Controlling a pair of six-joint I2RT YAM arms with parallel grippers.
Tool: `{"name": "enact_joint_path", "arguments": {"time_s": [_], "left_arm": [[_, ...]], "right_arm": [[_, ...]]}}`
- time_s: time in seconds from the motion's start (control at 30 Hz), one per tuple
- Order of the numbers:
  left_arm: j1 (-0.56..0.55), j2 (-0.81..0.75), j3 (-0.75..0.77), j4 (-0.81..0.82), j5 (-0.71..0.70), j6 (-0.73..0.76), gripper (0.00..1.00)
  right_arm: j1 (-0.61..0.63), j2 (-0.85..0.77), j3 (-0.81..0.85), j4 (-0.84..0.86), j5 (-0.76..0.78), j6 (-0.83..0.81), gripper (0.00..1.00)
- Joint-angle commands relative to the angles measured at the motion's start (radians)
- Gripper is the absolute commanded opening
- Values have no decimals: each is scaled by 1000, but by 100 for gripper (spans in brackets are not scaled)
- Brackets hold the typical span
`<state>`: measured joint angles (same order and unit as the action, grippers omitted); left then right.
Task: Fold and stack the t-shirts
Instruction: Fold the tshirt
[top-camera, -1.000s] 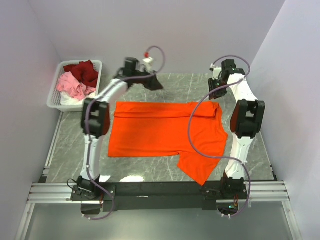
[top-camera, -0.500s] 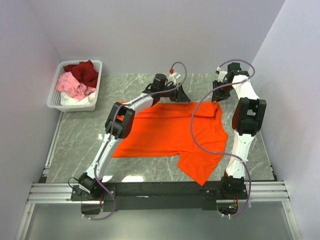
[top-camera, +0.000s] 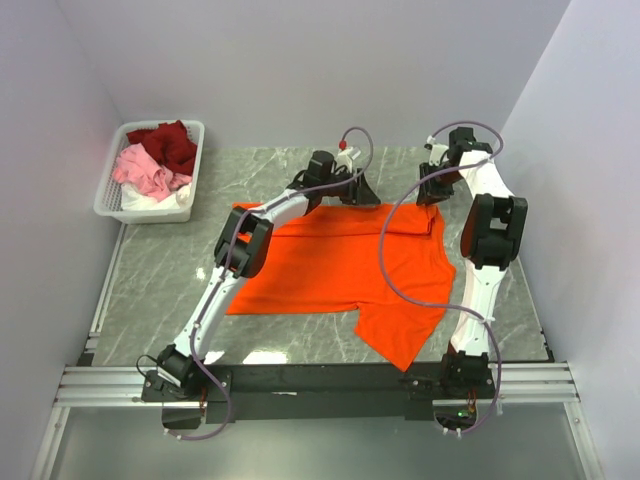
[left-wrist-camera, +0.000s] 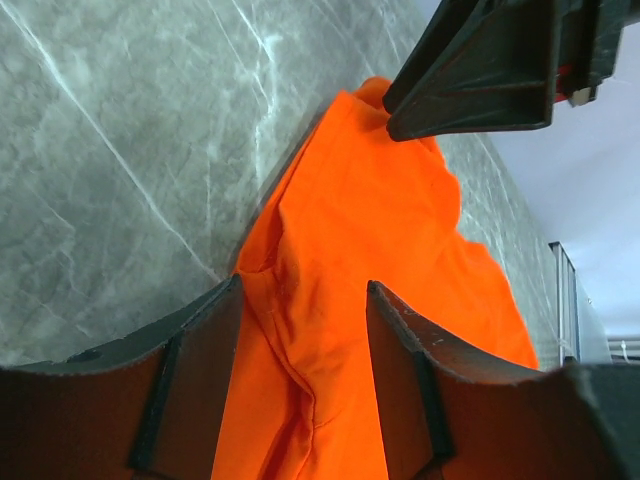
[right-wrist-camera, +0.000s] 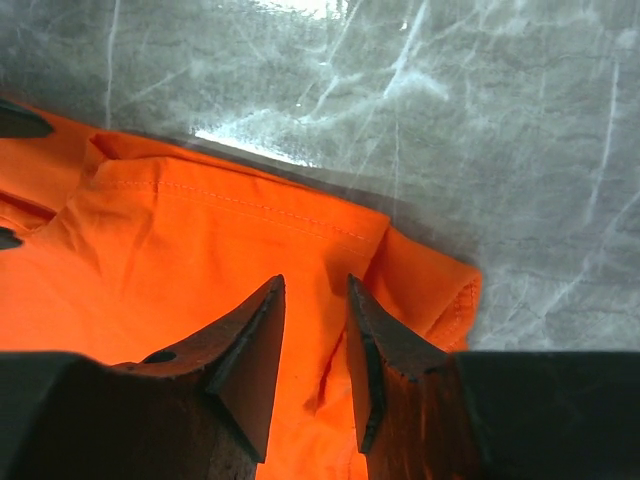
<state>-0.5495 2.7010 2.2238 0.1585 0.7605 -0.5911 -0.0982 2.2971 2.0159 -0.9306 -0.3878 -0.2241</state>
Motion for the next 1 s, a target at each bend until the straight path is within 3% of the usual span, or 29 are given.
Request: {"name": "enact_joint_path", "arguments": {"time_s": [0.0,0.57,0.77,0.93,0.97], "left_arm": [[-16,-1,13,33,-3,5,58],[-44,52,56,32,7,5,55],[-44,75,89,56,11,-16,48],[-46,79,92,82,11,-24,34],[-46,80,94,84,16,-26,28]], "right_arm": [[14,18,49,-2,-11,6,38],[18,36,27,-8,18,0,36],[18,36,29,-20,4,-12,24],[17,36,33,-25,0,-18,6],[17,38,41,-30,0,-20,3]]}}
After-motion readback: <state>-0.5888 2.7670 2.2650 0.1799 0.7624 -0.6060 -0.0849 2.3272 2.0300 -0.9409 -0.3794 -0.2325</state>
